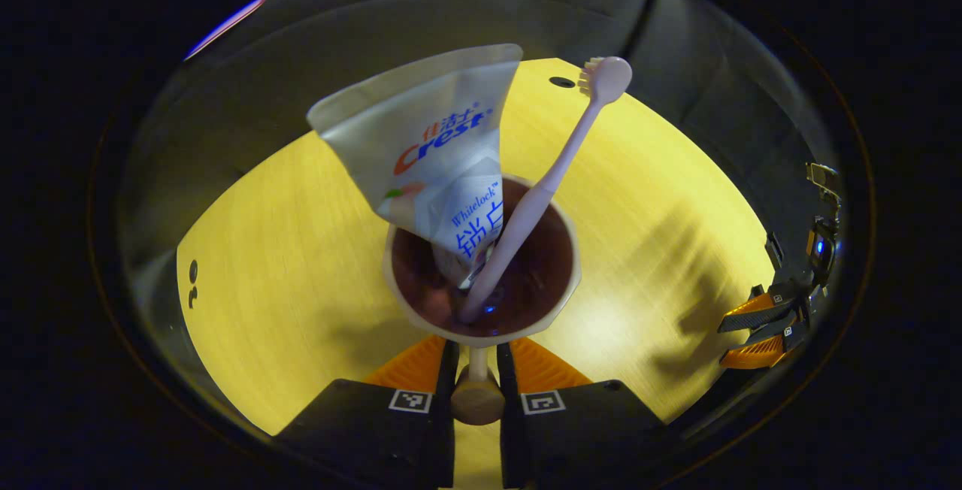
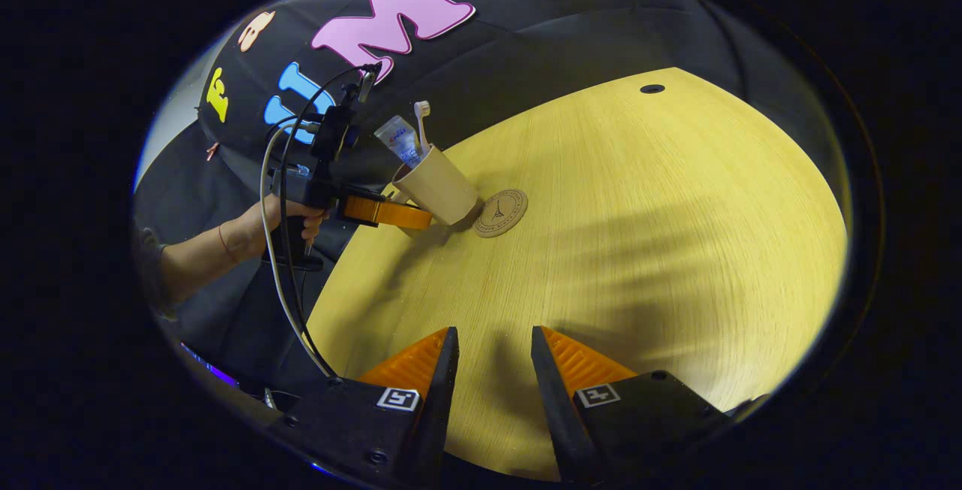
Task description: Put the toothbrush and toothpaste on the desktop into the cup, then pick up the cup and place it on the coaster on the desktop.
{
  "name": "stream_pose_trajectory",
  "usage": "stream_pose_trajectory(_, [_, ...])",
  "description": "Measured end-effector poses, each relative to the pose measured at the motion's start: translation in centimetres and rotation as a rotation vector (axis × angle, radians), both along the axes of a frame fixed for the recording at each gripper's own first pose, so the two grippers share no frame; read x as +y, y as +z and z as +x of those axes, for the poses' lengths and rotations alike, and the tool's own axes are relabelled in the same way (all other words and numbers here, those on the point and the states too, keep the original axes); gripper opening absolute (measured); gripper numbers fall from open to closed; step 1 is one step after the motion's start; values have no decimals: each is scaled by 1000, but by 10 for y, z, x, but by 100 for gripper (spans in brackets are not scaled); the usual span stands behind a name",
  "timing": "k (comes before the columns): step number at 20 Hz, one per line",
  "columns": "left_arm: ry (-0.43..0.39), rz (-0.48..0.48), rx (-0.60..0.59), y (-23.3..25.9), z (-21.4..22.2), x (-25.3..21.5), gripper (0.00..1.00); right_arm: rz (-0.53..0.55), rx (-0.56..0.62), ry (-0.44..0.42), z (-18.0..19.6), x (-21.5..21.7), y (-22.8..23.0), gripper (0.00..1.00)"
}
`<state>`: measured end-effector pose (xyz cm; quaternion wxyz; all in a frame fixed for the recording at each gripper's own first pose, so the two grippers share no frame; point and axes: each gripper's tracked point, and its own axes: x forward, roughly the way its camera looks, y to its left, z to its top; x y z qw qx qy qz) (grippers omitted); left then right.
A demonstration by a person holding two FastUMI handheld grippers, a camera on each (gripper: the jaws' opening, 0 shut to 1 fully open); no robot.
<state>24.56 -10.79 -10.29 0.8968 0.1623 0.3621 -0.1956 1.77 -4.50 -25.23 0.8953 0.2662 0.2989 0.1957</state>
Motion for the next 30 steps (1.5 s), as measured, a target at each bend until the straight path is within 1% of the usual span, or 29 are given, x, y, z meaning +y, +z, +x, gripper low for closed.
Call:
stream_pose_trajectory(1, [-15,10,-2,0,2,-7,29,0,-1,-7,0,-3,1,60])
stream_pose_trajectory(2, [-30,17,-4,0,4,-14,33,-1,1,-14,-2,-5,0,60])
stream_pose_trajectory(3, [-42,23,-4,-1,5,-19,34,2,2,-24,-2,-8,-1,60])
stream_pose_trajectory(4, [-53,28,-4,-1,6,-25,29,5,5,-36,-2,-12,-1,60])
stream_pose_trajectory(7, [-72,37,4,-7,8,-34,28,12,13,-66,-4,-21,-5,60])
stream_pose_trajectory(8, [-77,37,7,-8,8,-37,33,12,16,-72,-5,-23,-6,60])
stream_pose_trajectory(10, [-83,43,12,-10,11,-40,33,16,20,-83,-4,-26,-7,60])
stream_pose_trajectory(11, [-82,47,12,-12,12,-41,29,19,20,-87,-3,-26,-6,60])
stream_pose_trajectory(17, [-77,64,17,-17,13,-45,29,22,26,-93,1,-25,-7,60])
stream_pose_trajectory(18, [-76,70,17,-19,14,-44,24,22,28,-92,2,-24,-8,60])
stream_pose_trajectory(20, [-71,91,22,-26,13,-44,34,24,29,-92,2,-23,-8,60])
stream_pose_trajectory(21, [-75,91,15,-27,12,-47,34,27,30,-92,2,-22,-7,60])
stream_pose_trajectory(22, [-82,93,9,-27,12,-49,30,27,30,-92,3,-21,-7,60])
stream_pose_trajectory(23, [-87,91,-2,-23,8,-45,31,27,32,-91,4,-20,-8,60])
stream_pose_trajectory(24, [-100,75,-2,-20,9,-45,36,27,32,-92,3,-20,-7,60])
stream_pose_trajectory(28, [-104,69,-31,-10,8,-43,90,27,36,-91,2,-17,-7,60])
stream_pose_trajectory(29, [-100,68,-37,-8,7,-42,94,25,36,-91,4,-17,-7,60])
stream_pose_trajectory(30, [-94,63,-43,-5,5,-40,96,24,35,-89,5,-15,-6,60])
